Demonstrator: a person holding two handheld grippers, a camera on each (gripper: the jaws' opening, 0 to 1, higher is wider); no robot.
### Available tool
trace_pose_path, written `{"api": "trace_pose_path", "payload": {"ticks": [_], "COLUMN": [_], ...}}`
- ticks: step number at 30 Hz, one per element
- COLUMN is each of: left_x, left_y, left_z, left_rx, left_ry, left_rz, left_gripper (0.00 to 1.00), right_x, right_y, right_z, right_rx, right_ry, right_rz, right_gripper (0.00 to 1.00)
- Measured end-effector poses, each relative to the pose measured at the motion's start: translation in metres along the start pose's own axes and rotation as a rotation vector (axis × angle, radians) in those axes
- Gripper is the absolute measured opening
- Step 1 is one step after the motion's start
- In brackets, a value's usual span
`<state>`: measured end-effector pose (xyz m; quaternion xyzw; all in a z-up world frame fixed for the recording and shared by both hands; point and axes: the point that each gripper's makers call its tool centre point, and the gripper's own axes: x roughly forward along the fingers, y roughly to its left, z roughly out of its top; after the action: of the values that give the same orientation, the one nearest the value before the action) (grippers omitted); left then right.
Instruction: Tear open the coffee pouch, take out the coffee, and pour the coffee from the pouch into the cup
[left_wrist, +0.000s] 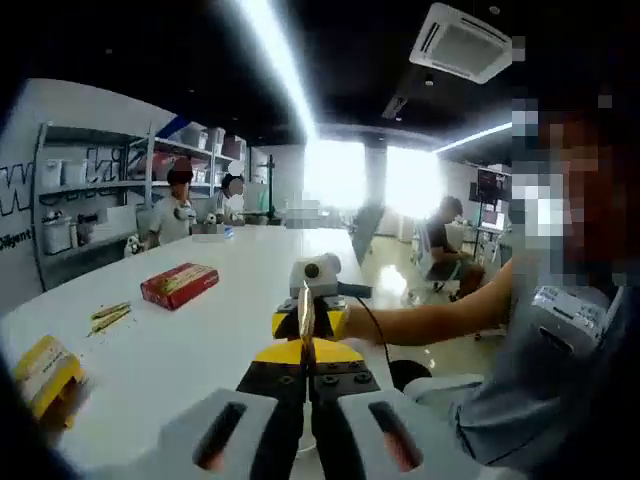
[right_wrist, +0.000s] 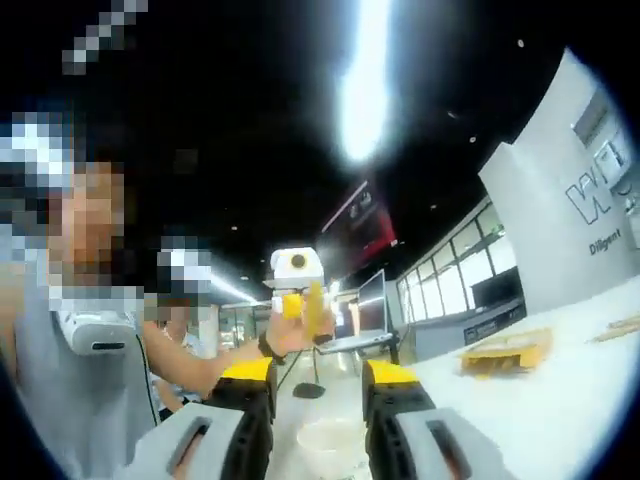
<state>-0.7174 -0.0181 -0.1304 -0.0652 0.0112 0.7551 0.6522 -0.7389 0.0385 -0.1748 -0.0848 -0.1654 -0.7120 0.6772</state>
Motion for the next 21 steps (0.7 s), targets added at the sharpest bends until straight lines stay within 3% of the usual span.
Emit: {"api": "trace_pose_path", "payload": {"ticks": [3, 8, 12, 17, 21], "left_x": [0.010, 0.013, 0.010, 0.011, 0.021], "left_y": [-0.002, 0.003, 0.010, 0.013, 0.010], "left_z": [-0.014, -0.023, -0.029, -0.035, -0.043], "left_rx": [-0.014, -0.055, -0.074, -0.080, -0.069], "left_ry": [-0.029, -0.092, -0.133, -0.189, -0.172], "left_rz": [-0.003, -0.006, 0.003, 0.017, 0.020], "left_gripper": [0.02, 0.02, 0.02, 0.02, 0.02], "right_x": [0.006, 0.008, 0.002, 0.005, 0.010], "right_y": [0.006, 0.004, -0.006, -0.007, -0.005], "right_z": [0.015, 0.019, 0.027, 0.022, 0.018], "right_rx": [0.031, 0.038, 0.089, 0.103, 0.108], "right_ry": [-0.094, -0.116, -0.186, -0.186, -0.176], "right_rz": [0.026, 0.027, -0.005, -0.020, -0.010], "right_gripper": [0.33, 0.27, 0.18, 0.15, 0.15]}}
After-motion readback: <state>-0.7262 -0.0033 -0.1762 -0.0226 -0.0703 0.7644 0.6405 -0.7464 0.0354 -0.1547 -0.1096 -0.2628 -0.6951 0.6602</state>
